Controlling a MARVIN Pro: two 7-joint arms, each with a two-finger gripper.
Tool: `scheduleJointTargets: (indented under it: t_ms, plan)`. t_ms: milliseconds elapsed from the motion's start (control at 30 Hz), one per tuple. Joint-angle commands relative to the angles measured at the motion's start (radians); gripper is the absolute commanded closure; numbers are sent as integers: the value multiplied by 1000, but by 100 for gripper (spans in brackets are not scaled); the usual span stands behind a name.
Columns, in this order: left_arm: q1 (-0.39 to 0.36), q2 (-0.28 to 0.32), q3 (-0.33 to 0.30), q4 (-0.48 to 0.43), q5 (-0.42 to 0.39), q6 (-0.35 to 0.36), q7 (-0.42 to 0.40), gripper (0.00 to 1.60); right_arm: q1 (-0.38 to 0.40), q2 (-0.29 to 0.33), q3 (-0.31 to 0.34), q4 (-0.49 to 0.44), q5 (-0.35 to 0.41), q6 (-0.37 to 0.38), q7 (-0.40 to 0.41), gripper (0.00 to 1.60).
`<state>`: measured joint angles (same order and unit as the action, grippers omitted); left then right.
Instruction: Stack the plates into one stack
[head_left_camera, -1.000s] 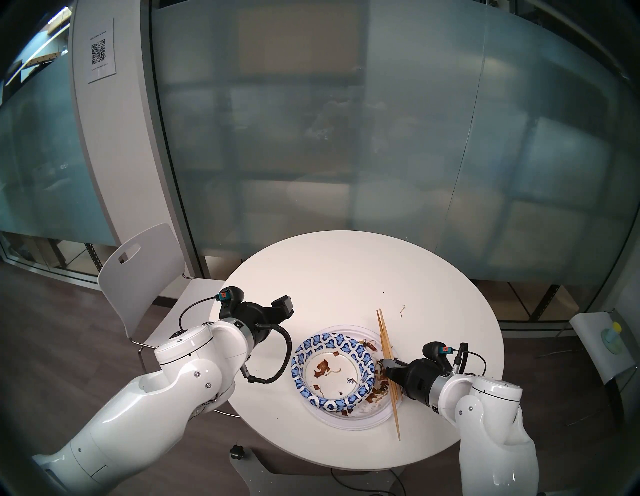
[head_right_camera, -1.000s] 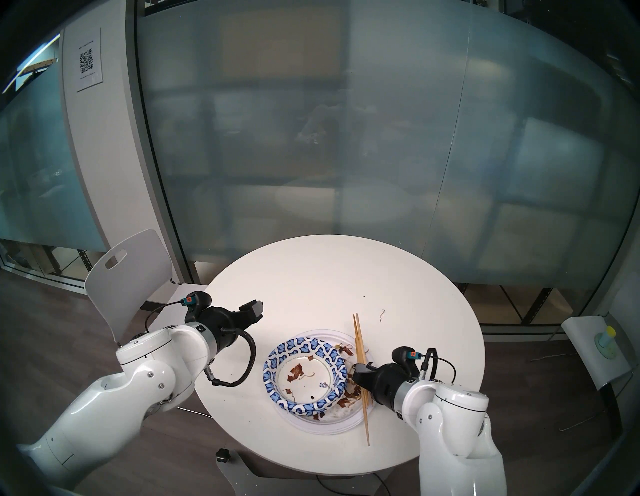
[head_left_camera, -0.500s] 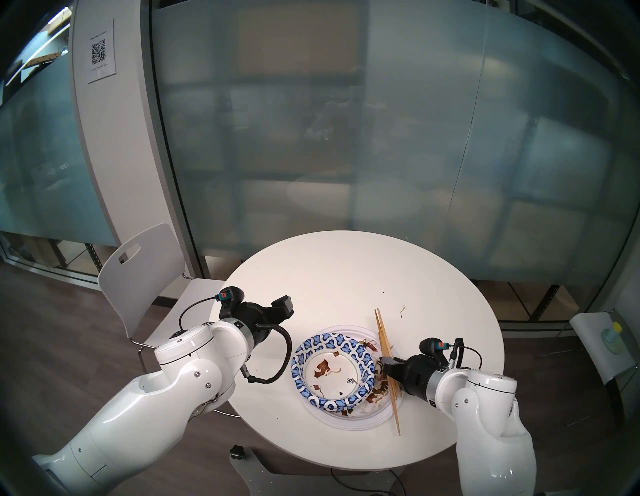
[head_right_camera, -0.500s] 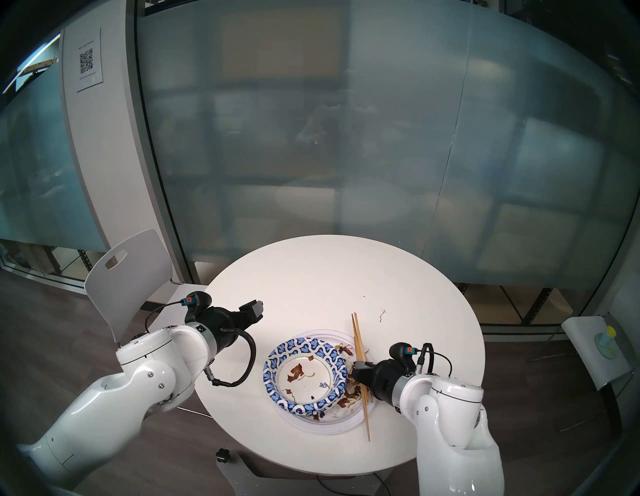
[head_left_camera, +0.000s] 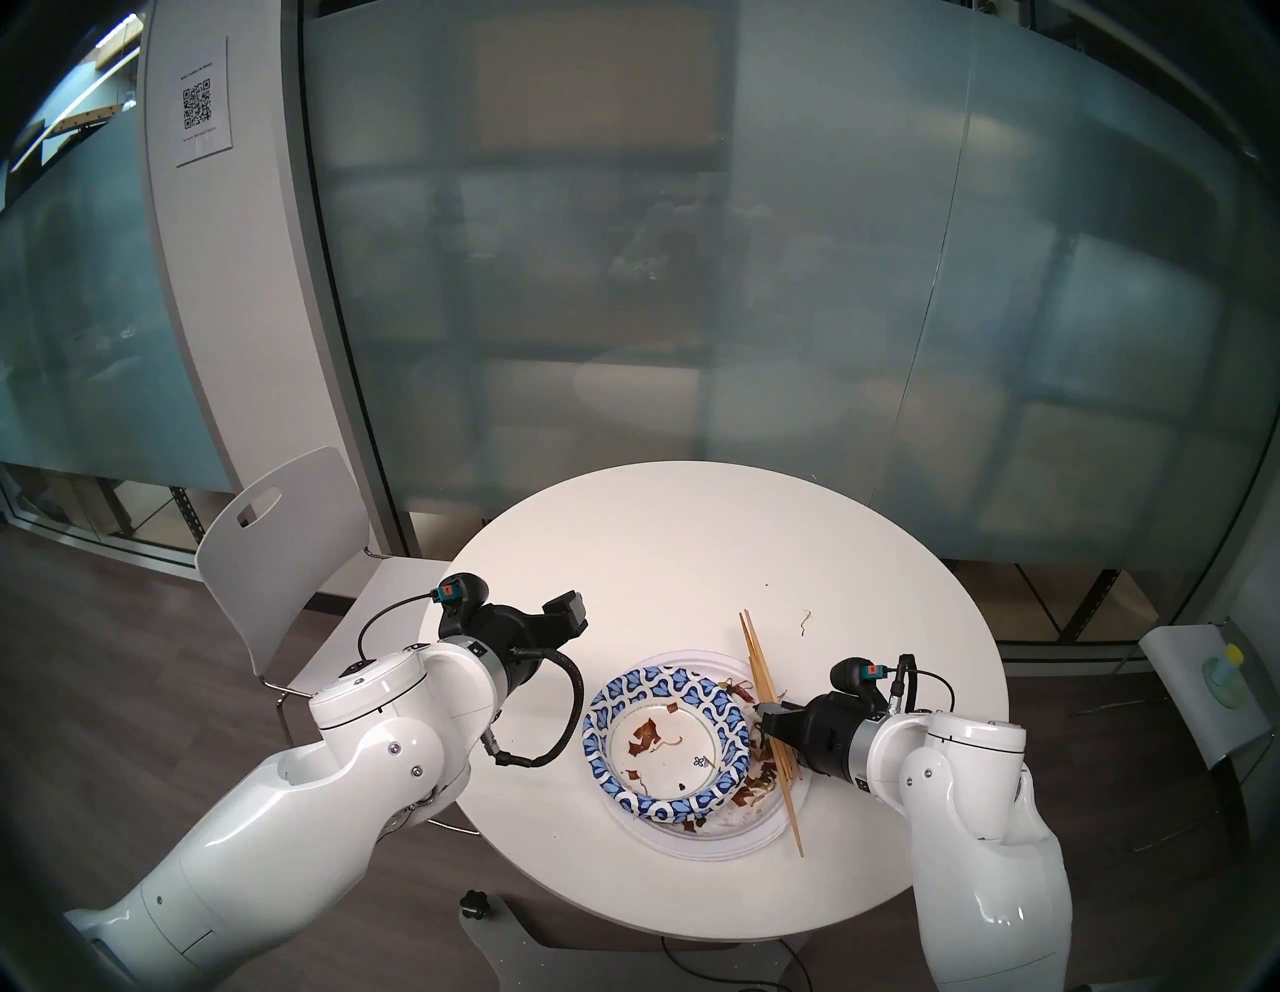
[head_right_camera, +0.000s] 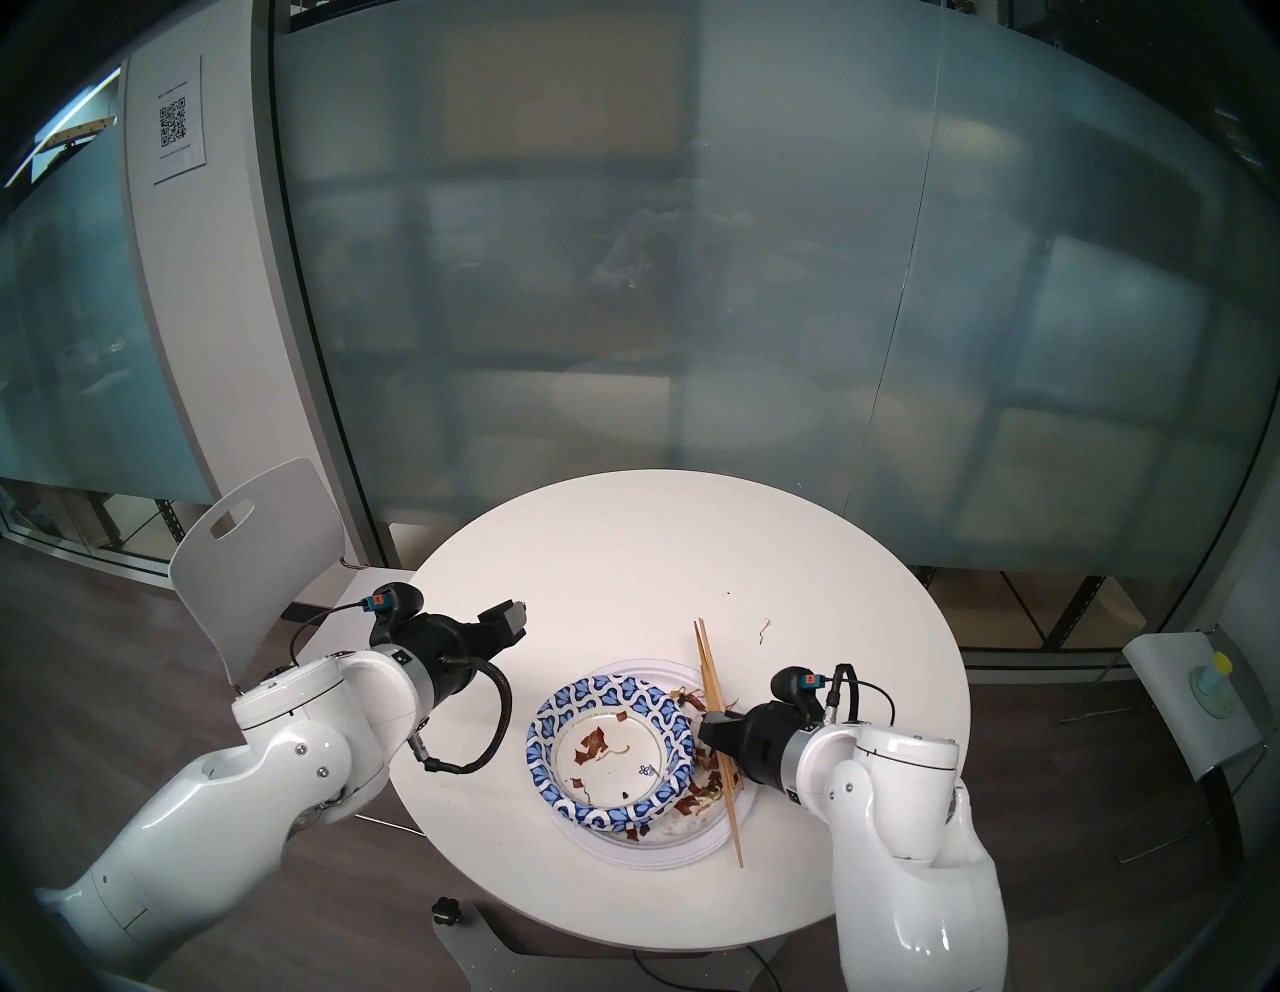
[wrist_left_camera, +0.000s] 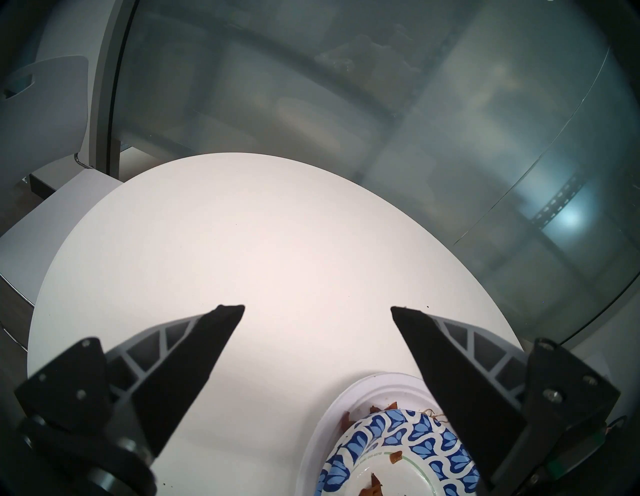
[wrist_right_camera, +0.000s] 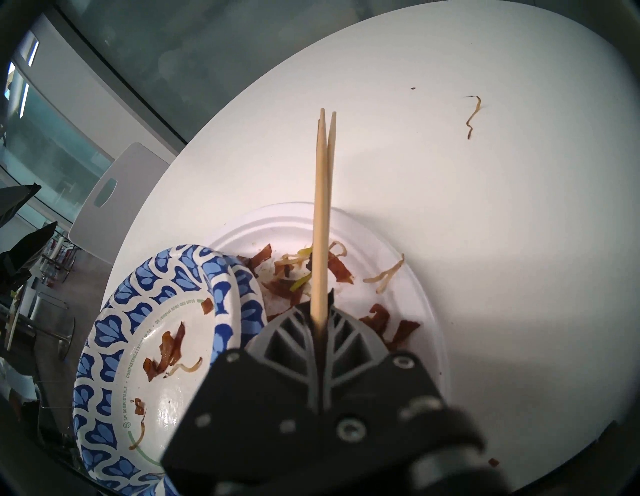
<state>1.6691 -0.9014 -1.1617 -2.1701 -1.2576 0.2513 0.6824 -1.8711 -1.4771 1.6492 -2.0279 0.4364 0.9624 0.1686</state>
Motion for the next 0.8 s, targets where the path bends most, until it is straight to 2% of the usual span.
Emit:
scheduleJointTargets:
  t_ms: [0,533,700,767]
  plan:
    - [-6,-3,-4,-19,0,-2,2,0,41,30,-17,-3,5,-3,-3,160]
    - [-6,-3,-4,-19,0,-2,2,0,78,71,-51,61,35,-3,-19,159]
    - [-6,-3,-4,-19,0,-2,2,0,92,78,-56,62,47,-3,-23,136]
    - [-6,-3,-4,-19,0,-2,2,0,94,82,-62,57,52,-3,-22,113]
